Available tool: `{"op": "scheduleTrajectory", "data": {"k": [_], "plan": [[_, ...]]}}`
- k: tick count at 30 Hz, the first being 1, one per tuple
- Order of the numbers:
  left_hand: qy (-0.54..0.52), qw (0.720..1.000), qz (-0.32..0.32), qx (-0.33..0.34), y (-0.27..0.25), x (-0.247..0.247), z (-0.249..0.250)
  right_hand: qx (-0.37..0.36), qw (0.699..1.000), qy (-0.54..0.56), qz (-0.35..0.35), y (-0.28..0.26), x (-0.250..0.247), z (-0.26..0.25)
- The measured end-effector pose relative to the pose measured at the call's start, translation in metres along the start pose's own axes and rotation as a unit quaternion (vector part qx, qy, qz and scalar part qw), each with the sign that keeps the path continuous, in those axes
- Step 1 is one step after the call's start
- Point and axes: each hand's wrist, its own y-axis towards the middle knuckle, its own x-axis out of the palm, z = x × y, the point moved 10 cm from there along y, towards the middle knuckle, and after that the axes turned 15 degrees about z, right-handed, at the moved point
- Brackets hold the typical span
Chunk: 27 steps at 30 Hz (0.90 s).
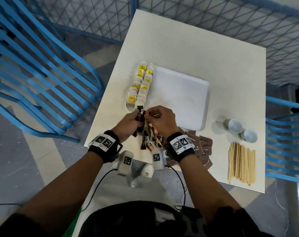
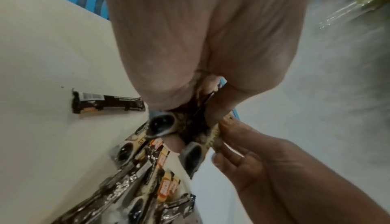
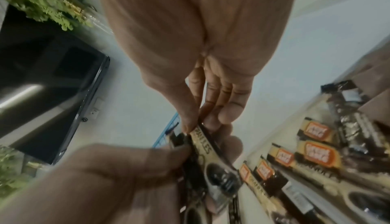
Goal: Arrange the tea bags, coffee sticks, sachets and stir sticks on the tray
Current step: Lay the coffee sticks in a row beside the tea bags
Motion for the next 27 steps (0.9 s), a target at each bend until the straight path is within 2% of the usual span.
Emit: {"op": "scheduleTrajectory", "data": {"k": [2, 5, 8, 12, 14, 16, 18, 21, 25, 27], "plan": [[-0.017, 1.000, -0.014, 0.001, 0.001, -0.002, 0.002, 0.005, 1.000, 0.002, 0.005, 0.000, 0.007, -0.004], [0.004, 1.000, 0.002, 0.021, 0.005, -0.017, 0.009, 0.015, 1.000, 0.017, 0.009, 0.002, 0.018, -0.009], [0.030, 0.999, 0.035, -0.010, 0.017, -0.045, 0.000, 0.019, 1.000, -0.008, 0.021, 0.004, 0.028, -0.008], [0.025, 0.993, 0.071, -0.095, 0.024, -0.074, -0.019, 0.013, 0.986, -0.162, -0.033, -0.006, 0.057, 0.008], [0.023, 0.990, 0.063, -0.121, 0.025, -0.081, -0.023, 0.012, 0.961, -0.273, -0.053, -0.013, 0.069, 0.015], [0.034, 0.989, 0.061, -0.130, 0.028, -0.091, -0.025, -0.028, 0.931, -0.361, -0.039, -0.016, 0.076, 0.013], [0.053, 0.989, 0.074, -0.118, 0.035, -0.101, -0.028, -0.044, 0.918, -0.393, -0.027, -0.016, 0.080, 0.013], [0.105, 0.988, 0.095, -0.063, 0.048, -0.111, -0.028, -0.025, 0.911, -0.410, -0.032, -0.017, 0.083, 0.021], [0.133, 0.986, 0.098, -0.022, 0.060, -0.115, -0.018, 0.017, 0.937, -0.348, -0.004, -0.015, 0.077, 0.026], [0.146, 0.986, 0.081, -0.011, 0.063, -0.111, -0.011, 0.027, 0.938, -0.346, 0.005, -0.014, 0.073, 0.027]]}}
